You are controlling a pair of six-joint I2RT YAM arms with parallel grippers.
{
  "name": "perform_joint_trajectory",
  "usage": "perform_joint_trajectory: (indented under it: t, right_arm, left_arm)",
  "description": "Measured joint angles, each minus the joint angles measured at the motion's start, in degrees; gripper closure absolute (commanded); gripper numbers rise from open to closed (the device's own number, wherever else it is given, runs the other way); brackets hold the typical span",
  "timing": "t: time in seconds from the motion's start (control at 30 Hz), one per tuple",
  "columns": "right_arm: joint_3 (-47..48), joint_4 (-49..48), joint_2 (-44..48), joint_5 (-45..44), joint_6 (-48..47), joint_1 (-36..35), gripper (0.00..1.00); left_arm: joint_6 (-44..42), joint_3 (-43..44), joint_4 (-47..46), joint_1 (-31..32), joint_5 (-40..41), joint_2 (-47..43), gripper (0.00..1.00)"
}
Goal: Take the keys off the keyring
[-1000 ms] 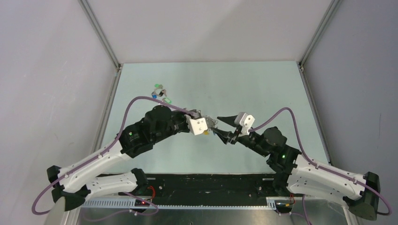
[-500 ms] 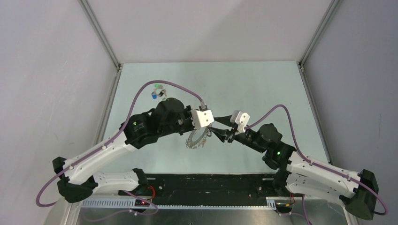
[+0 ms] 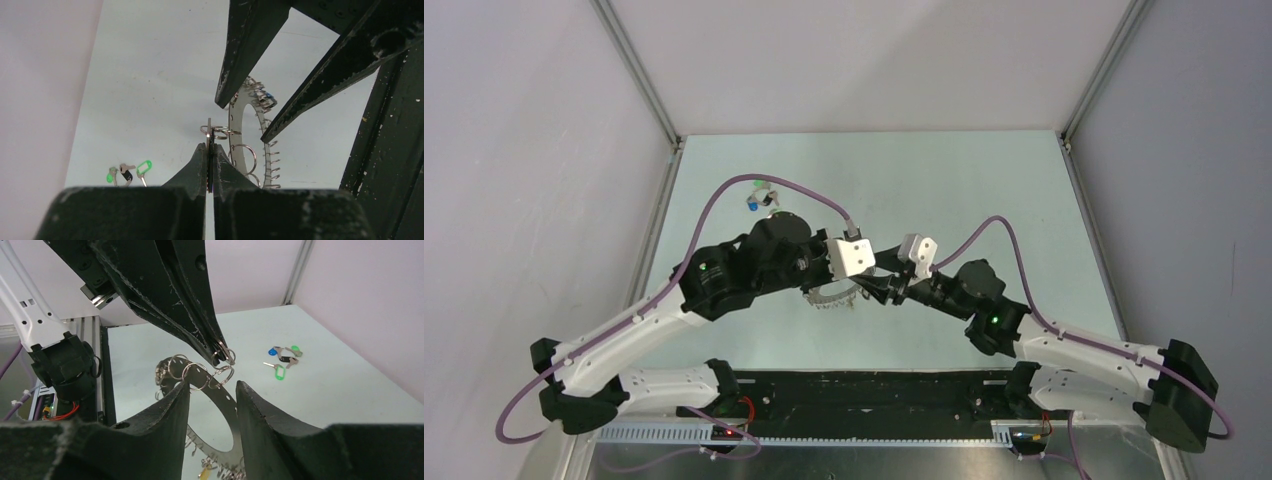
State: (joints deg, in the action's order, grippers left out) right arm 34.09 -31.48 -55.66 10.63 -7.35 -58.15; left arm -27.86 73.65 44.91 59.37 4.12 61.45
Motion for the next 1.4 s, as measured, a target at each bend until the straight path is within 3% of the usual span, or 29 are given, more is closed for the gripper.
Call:
perform_joint_trajectory:
  t: [0.67,0.73,0.83,1.0,1.17,1.4]
  right_arm:
    - [0.87,-2.62,-3.61,0.17,1.38,-0.48,0.60]
    - [0.94,-2.64,-3.65,0.20,1.40,-0.48,0.64]
    - [0.98,-2.58,-3.69,-0.02,1.40,-0.46,0.78]
    - [1.01,-1.92,-3.63,-0.28,1.33,-0.31,0.84]
    - [1.29,-0.09,-2.54,-0.70,1.03,-0.31,1.00]
    - [1.46,2.75,0.31,-1.01,0.90,-0.33,1.00]
  left_arm:
    - [0.46,1.60,1.27,1.60,0.22,0.87,1.00]
    - [0.48,1.60,1.40,1.70,0.24,1.29,1.00]
    - [0.50,1.60,1.75,1.75,0.26,1.64,1.00]
    - [0.87,1.62,2.54,1.86,0.55,1.66,1.00]
    - [1.18,2.03,3.08,2.03,0.83,1.68,1.00]
    - [2.10,3.52,3.74,2.25,2.01,1.84,1.00]
